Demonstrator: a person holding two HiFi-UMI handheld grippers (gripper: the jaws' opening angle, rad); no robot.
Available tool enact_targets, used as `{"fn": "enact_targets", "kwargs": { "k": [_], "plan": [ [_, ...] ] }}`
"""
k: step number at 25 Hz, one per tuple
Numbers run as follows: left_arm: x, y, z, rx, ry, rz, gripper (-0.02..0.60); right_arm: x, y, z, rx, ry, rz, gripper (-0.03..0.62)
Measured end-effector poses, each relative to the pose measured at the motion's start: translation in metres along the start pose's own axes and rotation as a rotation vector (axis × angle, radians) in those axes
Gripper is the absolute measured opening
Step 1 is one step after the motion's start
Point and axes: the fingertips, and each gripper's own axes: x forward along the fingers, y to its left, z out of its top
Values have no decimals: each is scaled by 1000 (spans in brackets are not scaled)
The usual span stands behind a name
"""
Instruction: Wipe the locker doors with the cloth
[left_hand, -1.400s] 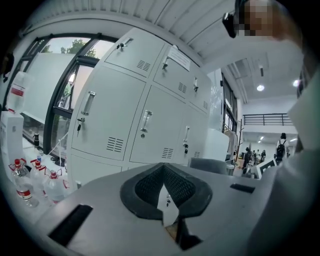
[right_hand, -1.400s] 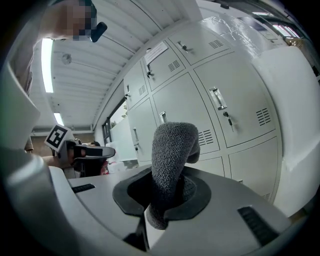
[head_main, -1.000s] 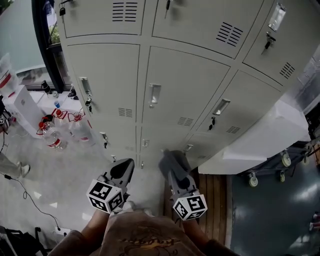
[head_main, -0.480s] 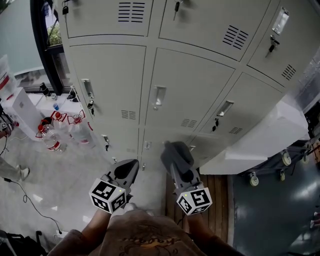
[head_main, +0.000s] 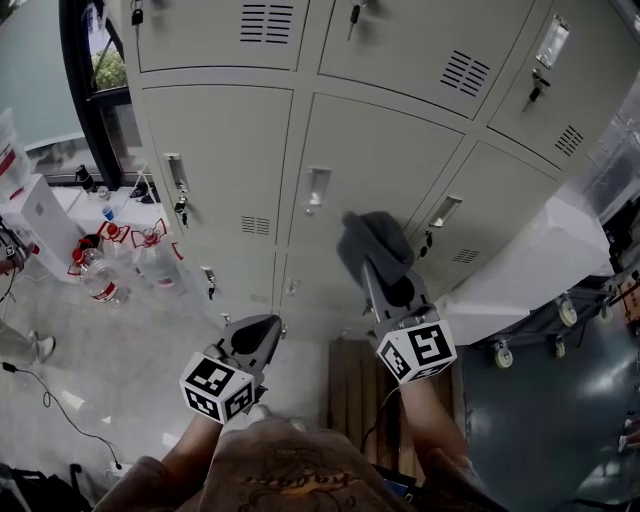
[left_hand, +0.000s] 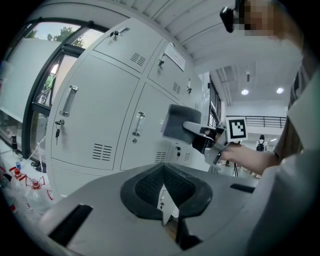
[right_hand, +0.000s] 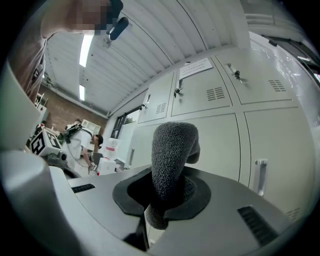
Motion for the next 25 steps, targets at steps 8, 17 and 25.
{"fn": "enact_targets", "kwargs": {
  "k": [8, 17, 25],
  "plan": [
    [1, -7, -1, 7, 4, -26, 5, 40, -19, 97, -200, -117, 8, 37],
    [1, -5, 2, 9, -3, -35, 3, 63, -49, 171, -369, -181, -37, 37],
    [7, -4, 3, 1, -4, -51, 4, 87, -60, 213, -543, -176, -98, 37]
  ]
}}
